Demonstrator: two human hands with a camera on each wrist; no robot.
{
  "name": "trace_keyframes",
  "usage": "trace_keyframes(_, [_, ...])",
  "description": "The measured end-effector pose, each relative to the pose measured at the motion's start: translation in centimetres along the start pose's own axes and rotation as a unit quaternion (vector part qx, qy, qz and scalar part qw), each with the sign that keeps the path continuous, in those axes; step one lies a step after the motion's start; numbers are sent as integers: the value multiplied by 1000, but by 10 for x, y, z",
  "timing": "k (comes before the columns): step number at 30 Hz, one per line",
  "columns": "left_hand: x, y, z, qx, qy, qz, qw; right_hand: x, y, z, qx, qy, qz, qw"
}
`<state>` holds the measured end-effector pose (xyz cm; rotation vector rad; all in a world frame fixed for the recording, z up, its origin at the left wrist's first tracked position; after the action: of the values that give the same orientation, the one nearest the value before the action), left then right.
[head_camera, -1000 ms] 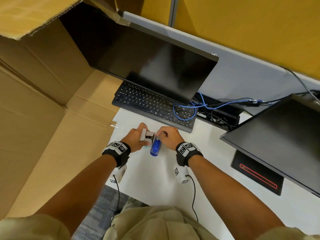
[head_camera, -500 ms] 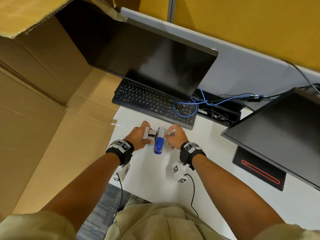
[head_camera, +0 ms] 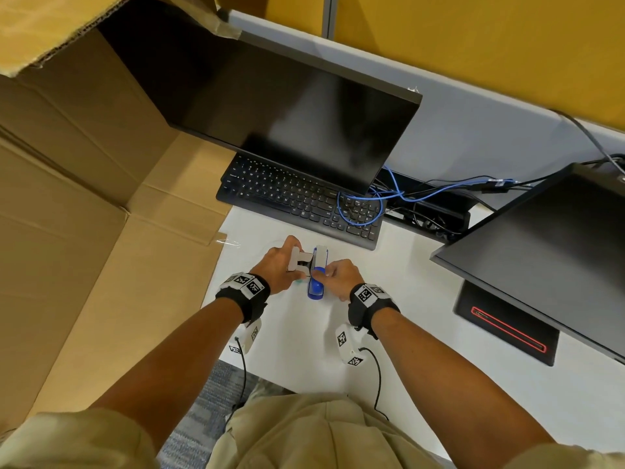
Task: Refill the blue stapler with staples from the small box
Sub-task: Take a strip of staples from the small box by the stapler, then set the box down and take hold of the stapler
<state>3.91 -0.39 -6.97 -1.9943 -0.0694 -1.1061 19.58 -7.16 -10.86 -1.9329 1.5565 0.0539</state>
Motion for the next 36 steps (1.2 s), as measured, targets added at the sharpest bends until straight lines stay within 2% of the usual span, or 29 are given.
trace_keyframes(5, [5,3,2,-14,2,2,1000,11,-7,3,1,37,-46,998])
trace_keyframes(10, [27,19,8,-52,46,17,997,35,-23,3,30,47,-101,993])
trace_keyframes(15, [42,37,8,-86,128,124,980,73,-55,1,35,68,-106,991])
trace_keyframes(19, [44,52,5,-121,144,208,960,99,-73,0,40,76,-92,992])
trace_keyframes(23, [44,64,3,-156,144,200,956,112,-78,-2,42,76,-80,993])
trace_keyframes(28, [54,79,8,-162,190,192,949,111,-76,-9,48,66,-83,993])
trace_keyframes(36, [73,89,9,-156,199,196,947,117,-77,-18,56,62,-91,992])
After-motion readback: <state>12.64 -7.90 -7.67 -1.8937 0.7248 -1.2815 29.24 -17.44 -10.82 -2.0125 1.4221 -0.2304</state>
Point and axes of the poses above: each hand's wrist, its own z-axis towards the middle knuckle, its own y-axis out of the palm, x = y × z, the point moved 5 cm from there along z, towards the middle knuckle, and after that the axes turned 15 degrees about y, right-handed, at the moved point
